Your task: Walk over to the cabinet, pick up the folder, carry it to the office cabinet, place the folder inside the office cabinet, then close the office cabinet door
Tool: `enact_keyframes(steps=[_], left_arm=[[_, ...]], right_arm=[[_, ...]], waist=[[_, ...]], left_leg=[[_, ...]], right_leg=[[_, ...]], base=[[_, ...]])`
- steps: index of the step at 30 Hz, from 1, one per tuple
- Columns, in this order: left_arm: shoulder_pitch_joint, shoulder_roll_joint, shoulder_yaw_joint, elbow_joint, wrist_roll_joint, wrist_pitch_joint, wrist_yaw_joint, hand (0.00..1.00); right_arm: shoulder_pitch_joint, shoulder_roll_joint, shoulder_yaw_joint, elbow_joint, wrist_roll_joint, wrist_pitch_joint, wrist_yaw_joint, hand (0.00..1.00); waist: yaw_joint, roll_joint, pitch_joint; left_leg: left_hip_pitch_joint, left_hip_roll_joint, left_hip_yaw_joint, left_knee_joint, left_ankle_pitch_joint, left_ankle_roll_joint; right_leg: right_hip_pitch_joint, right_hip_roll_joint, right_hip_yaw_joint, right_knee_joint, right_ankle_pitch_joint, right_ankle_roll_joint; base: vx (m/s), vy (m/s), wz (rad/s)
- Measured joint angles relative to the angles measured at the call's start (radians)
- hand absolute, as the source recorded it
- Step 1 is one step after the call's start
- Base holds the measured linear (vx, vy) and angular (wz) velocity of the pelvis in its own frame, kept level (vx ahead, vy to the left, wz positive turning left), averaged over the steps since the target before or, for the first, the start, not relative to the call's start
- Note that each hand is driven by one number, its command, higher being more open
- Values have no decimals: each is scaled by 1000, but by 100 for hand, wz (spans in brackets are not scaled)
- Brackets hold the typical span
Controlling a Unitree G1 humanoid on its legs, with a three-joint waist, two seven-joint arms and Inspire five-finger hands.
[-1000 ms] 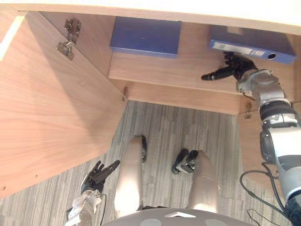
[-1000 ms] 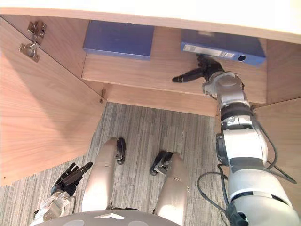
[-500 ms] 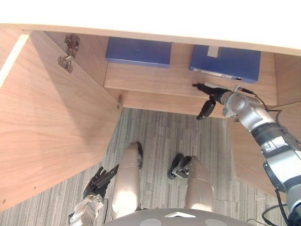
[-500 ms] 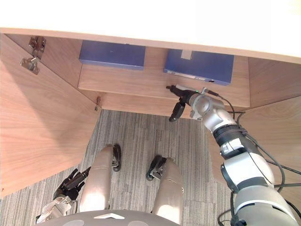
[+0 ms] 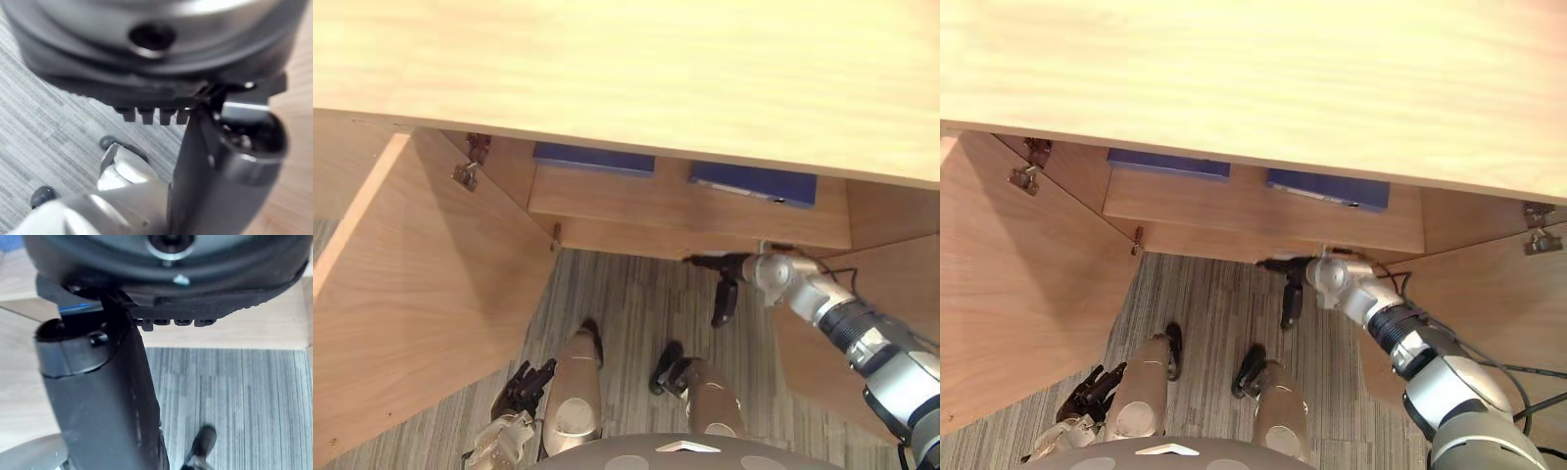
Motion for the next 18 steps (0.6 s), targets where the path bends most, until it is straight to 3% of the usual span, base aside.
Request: enact_keyframes(steps=[3, 5, 7, 9, 12, 18], left_arm=[[-3, -1, -11, 17, 9, 0, 0, 100], [-4, 0, -29, 18, 42, -1, -2, 100], [-3, 2, -42, 27, 73, -5, -15, 100], [-4, 1, -49, 36, 85, -15, -13, 100], [-11, -1, -69, 44, 113, -20, 2, 100], [-82, 16, -26, 95, 151, -9, 18, 100]], right_arm=[[60, 20, -1, 62, 8, -9, 0, 100], [88, 21, -11, 81, 10, -8, 1, 100], [172, 38, -84, 110, 20, -15, -4, 100], [232, 82, -175, 172, 37, -22, -39, 100], [312, 244, -407, 328, 38, -20, -191, 100], [438, 437, -637, 428, 78, -8, -320, 100]], waist=[[-11, 0, -42], [-22, -4, -55], [-29, -13, -104], [-47, -14, -141], [-81, -11, -183], [-127, -4, -214]], left_leg=[[84, -7, 11, -161, 78, -6], [128, -18, 21, -222, 107, -5], [190, -38, 46, -314, 143, -1], [226, -54, 63, -366, 166, 2], [273, -73, 88, -435, 197, 9], [354, -79, 123, -534, 233, -4]], right_leg=[[96, 56, 2, -213, 116, -1], [140, 68, 9, -292, 158, 0], [191, 79, 40, -396, 214, 6], [207, 76, 60, -431, 235, 12], [209, 73, 95, -445, 251, 13], [230, 82, 136, -471, 256, 15]], base=[[17, -28, -15], [6, 15, -16], [-18, 40, -28], [-30, 60, -23], [-62, 58, -29], [-64, 19, -20]])
